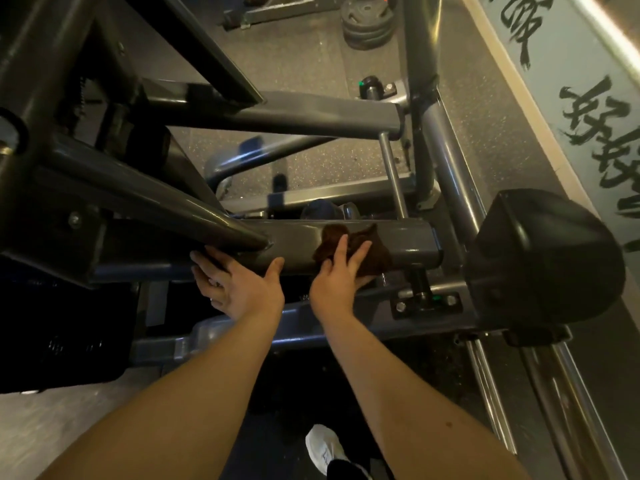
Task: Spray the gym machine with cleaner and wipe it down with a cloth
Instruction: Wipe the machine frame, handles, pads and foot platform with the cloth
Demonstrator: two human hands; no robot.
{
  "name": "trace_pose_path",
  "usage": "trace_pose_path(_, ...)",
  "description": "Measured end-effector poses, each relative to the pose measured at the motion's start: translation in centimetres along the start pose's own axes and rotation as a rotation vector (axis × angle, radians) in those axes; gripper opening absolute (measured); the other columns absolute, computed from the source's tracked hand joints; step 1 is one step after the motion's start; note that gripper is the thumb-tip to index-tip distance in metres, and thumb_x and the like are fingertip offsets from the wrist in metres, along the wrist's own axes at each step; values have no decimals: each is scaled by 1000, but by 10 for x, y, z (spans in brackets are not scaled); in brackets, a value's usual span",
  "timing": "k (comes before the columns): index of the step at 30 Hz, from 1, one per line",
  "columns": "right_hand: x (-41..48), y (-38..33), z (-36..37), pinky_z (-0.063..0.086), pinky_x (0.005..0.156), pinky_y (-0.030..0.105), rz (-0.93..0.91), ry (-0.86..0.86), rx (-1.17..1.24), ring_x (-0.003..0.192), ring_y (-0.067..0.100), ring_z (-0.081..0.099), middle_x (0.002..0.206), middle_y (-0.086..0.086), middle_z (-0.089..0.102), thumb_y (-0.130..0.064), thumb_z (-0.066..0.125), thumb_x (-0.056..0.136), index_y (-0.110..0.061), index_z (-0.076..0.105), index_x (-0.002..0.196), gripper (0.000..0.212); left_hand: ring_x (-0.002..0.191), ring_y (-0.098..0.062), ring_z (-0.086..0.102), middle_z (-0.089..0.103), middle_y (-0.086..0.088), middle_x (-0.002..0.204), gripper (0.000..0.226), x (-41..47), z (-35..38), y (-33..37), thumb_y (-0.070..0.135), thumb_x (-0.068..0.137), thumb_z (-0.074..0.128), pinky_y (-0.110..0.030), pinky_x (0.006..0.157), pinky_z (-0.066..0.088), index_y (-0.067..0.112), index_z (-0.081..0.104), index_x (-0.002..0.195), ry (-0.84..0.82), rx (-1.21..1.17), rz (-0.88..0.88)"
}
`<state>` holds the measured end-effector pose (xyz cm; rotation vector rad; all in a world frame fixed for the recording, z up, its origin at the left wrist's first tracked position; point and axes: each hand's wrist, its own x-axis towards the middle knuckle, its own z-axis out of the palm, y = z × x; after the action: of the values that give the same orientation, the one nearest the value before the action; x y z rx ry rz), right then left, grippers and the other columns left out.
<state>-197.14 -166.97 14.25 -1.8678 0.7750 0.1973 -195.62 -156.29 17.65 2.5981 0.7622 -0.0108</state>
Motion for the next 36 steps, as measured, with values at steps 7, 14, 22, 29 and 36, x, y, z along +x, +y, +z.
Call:
trace_pose_path(7,60,-14,-37,-4,125,62,-170,-34,-552,158,35,-7,173,4,8,-35,30,110,-34,22,162,53,155,-33,-10,-25,-4,169,129,-2,0,-3,66,82,72,-60,121,18,16,-15,163,11,-24,16)
trace_pose_path(14,68,-70,6,20,119,49,-579,-289,-664,145,32,35,157,3,45,-35,32,108,-32,41,153,47,155,-31,-12,-27,0,168,124,0,8,-11,68,84,68,-60,123,14,18,-13,164,56,-13,52)
trace_pose_path(22,49,25,-34,-2,128,50,-663,-69,-634,159,23,-6,173,-7,7,-44,27,110,-39,15,163,55,154,-31,-10,-23,0,169,120,3,14,-24,76,84,61,-63,123,12,19,-8,165,110,-17,144)
trace_pose_path(29,32,48,12,-1,127,56,-584,355,-386,158,27,12,165,-1,35,-43,34,104,-36,41,155,51,148,-30,4,7,0,164,85,22,15,-74,67,88,63,-57,122,6,33,29,158,345,-11,411)
trace_pose_path(36,20,26,39,22,119,50,-979,307,-467,145,24,34,148,-7,52,-36,39,108,-37,49,146,39,144,-29,24,36,0,155,66,57,12,-108,64,85,69,-58,117,19,31,54,141,618,61,627)
